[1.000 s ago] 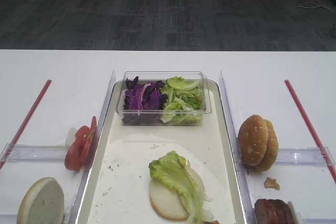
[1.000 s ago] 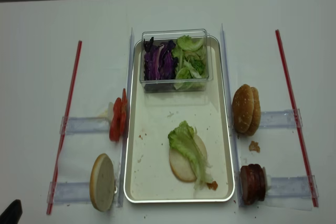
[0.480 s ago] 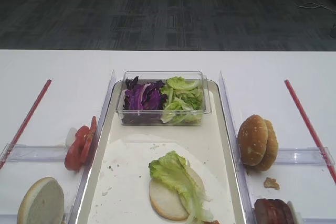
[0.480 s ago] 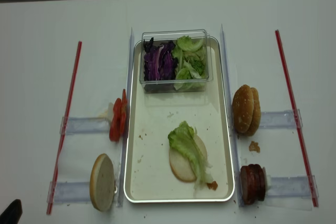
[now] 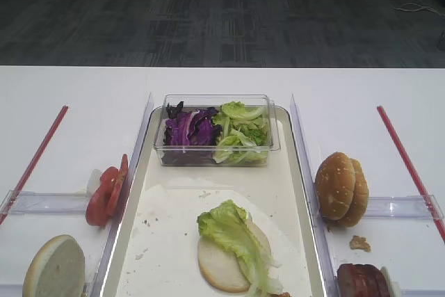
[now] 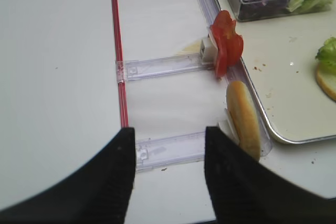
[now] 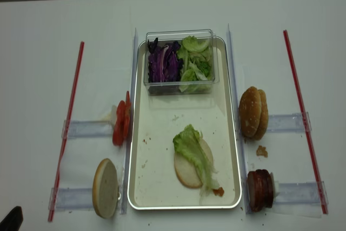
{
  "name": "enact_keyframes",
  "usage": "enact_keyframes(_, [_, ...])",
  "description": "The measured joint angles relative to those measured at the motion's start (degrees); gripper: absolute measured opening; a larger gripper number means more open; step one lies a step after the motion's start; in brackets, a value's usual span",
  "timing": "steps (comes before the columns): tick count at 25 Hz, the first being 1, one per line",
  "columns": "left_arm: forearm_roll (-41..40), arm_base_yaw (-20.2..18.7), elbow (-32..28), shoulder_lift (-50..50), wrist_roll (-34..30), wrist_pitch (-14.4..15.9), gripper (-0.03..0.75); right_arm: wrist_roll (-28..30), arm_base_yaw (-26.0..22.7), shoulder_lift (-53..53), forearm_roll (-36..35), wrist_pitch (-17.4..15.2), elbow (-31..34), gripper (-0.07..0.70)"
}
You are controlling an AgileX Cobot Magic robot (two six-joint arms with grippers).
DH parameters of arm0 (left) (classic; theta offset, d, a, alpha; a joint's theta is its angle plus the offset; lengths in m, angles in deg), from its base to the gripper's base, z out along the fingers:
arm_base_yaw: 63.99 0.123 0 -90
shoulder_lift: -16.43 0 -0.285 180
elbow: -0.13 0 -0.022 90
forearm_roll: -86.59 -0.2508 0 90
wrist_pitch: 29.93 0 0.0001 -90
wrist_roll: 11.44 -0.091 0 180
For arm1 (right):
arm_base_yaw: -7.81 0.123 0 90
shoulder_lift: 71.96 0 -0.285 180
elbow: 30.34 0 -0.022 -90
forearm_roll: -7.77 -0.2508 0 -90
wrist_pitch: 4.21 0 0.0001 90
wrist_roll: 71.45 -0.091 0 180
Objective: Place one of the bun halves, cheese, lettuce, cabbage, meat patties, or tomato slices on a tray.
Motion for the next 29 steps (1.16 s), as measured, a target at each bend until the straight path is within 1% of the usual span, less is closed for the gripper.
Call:
enact_keyframes(2, [0.0, 0.0, 0.0, 0.0, 0.0, 0.0, 0.296, 0.31, 0.0, 0.0, 0.11, 1.16, 0.43, 0.538])
enact_keyframes(6, [0.0, 0.0, 0.0, 0.0, 0.0, 0.0, 0.295, 2.32, 0.0, 0.0, 0.11, 2.35, 0.51, 0.538])
enact_keyframes(10, [0.0, 0.0, 0.0, 0.0, 0.0, 0.0, 0.295, 2.83, 0.0, 0.0, 0.01, 5.28, 2.17, 0.538])
enact_keyframes(13, [0.0, 0.0, 0.0, 0.0, 0.0, 0.0, 0.296, 2.95, 0.0, 0.0, -0.25, 6.35, 2.69, 0.538])
enact_keyframes(29, [0.0, 0.0, 0.0, 0.0, 0.0, 0.0, 0.295, 2.95, 0.0, 0.0, -0.38, 6.48, 2.69, 0.538])
